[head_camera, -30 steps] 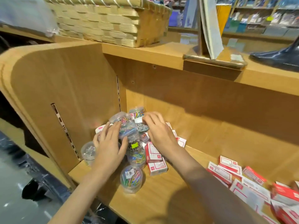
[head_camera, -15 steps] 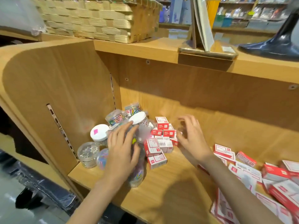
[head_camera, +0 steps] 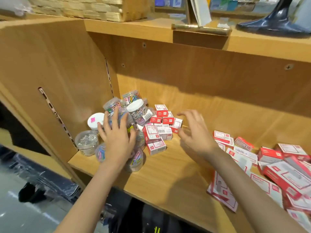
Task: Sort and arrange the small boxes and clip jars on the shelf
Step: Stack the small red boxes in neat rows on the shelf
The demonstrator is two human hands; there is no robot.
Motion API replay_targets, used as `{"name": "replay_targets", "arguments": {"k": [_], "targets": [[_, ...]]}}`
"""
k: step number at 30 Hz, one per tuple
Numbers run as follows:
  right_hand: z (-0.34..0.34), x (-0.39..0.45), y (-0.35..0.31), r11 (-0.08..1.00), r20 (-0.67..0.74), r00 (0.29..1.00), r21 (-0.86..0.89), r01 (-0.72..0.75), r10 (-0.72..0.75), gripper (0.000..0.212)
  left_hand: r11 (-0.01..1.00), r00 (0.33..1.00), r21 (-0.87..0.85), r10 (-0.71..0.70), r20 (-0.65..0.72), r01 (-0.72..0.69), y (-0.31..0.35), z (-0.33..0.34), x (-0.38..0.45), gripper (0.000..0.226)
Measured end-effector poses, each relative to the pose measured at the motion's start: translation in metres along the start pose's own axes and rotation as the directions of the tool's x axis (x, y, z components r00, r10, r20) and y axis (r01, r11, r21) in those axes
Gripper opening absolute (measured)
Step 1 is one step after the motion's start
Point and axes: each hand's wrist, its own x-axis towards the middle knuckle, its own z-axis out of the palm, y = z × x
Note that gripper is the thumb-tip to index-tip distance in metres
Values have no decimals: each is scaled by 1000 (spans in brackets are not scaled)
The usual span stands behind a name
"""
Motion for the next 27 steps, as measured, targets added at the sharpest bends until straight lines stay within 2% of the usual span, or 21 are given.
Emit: {"name": "replay_targets", "arguments": {"k": [3, 6, 9, 13, 18, 20, 22, 24, 27], "targets": [[18, 15, -17, 998, 38, 999, 57, 36, -39, 47, 998, 999, -41, 41, 11, -40, -8, -8, -7, 57], [23, 15, -15, 996, 71, 997, 84, 33, -39, 46, 990, 995, -107, 85, -43, -90, -9, -16, -14, 47], [12, 2, 2, 996, 68, 997, 81, -48, 43, 44, 956, 976, -197, 205, -78, -217, 4, -16, -20, 41], [-24, -34, 46, 971, 7, 972, 37, -236, 236, 41, 882, 943, -348, 332, -20, -318, 43, 0, -24, 41], [-91, -102, 97, 890, -139, 893, -105, -443, 428, 41, 755, 853, -509, 516, 73, -413, 116, 27, -38, 41], [-121, -132, 115, 842, -160, 849, -128, -524, 503, 52, 727, 804, -519, 583, 120, -450, 141, 37, -46, 41], [-144, -163, 134, 783, -137, 811, -213, -584, 568, 69, 700, 750, -541, 637, 177, -467, 164, 44, -54, 44], [-160, -188, 148, 736, -92, 781, -281, -616, 618, 66, 666, 697, -569, 685, 210, -483, 187, 51, -61, 46], [-169, -211, 156, 808, 3, 813, -112, -579, 583, 58, 616, 648, -663, 719, 253, -425, 227, 57, -74, 48]]}}
